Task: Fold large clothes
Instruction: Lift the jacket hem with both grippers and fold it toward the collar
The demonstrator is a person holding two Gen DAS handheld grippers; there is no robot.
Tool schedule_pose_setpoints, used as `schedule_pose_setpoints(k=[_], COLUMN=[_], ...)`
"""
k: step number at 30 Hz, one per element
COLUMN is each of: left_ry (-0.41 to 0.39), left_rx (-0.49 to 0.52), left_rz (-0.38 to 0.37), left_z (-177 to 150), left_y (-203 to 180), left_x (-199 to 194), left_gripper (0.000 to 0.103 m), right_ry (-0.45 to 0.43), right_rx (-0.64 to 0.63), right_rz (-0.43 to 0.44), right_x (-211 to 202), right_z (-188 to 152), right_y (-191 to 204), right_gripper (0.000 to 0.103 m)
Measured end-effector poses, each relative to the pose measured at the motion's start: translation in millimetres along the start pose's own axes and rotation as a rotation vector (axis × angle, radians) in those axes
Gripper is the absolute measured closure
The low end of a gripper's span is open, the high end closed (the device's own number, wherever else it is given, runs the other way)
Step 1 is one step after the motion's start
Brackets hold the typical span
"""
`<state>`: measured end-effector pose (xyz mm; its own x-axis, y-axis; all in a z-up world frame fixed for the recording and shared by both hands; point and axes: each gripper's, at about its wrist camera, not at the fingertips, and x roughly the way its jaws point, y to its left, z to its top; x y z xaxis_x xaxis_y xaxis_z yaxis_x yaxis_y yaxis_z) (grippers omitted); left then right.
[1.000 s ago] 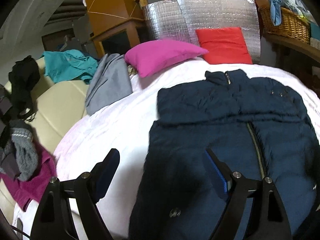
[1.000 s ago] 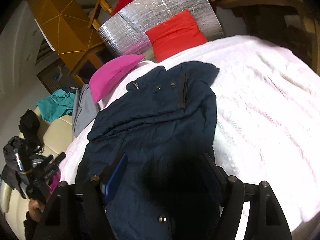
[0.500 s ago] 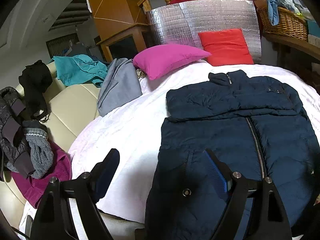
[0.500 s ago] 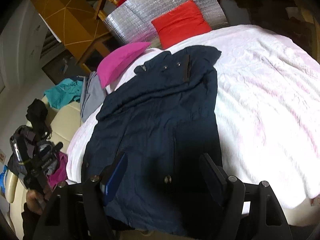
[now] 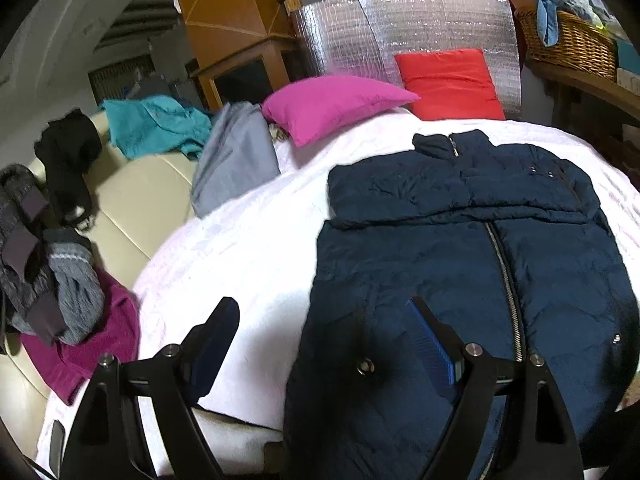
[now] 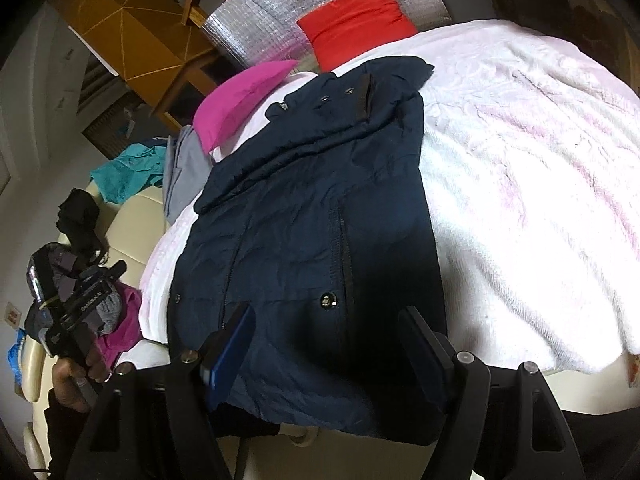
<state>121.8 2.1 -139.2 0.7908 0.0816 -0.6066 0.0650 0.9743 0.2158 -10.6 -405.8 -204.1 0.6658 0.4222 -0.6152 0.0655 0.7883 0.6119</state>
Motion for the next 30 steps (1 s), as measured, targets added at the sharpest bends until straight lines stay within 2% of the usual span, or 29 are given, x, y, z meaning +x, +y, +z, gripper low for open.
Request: schedule_pose_setpoints(k=[5, 8, 14, 19, 22, 25, 28, 30], left_ry=[0.181, 0.265, 0.401, 0.462, 0.497, 0.509, 0.52, 0.507], left_rx=[-0.121, -0.209, -0.315, -0.324, -0.313, -0.282, -0.274, -0.273], left_rz=[-0.122, -0.169, -0.253, -0.278, -0.316, -0.316, -0.331, -0.355], left_z=[-16, -29, -55, -72, -80, -86, -92, -95], left_y=[18, 34, 60, 65, 60, 51, 48, 46], left_x=[25, 42, 73, 88, 94, 98, 99, 96], left_gripper=[0.018, 0.018, 0.018, 0.018, 0.018, 0.018, 0.018, 0.019], right_ry=[0.032, 0.051, 0.067, 0.091, 0.107, 0.123, 0.149, 0.197], right_rx=[0.036, 0.066, 0.144, 0.169, 0.163, 0.162, 0.136, 0.112], right_rz=[0.037, 0.064, 0.083, 0.067, 0.053, 0.046, 0.055, 0.115], right_x=[1, 2, 11, 22, 28, 35, 44, 53], right_z=[-4, -6, -13, -16, -18, -20, -23, -26], right_y=[-7, -18, -40, -44, -41, -36, -23, -11], right_gripper=[0.026, 0.026, 0.026, 0.026, 0.026, 0.025, 0.025, 0.025])
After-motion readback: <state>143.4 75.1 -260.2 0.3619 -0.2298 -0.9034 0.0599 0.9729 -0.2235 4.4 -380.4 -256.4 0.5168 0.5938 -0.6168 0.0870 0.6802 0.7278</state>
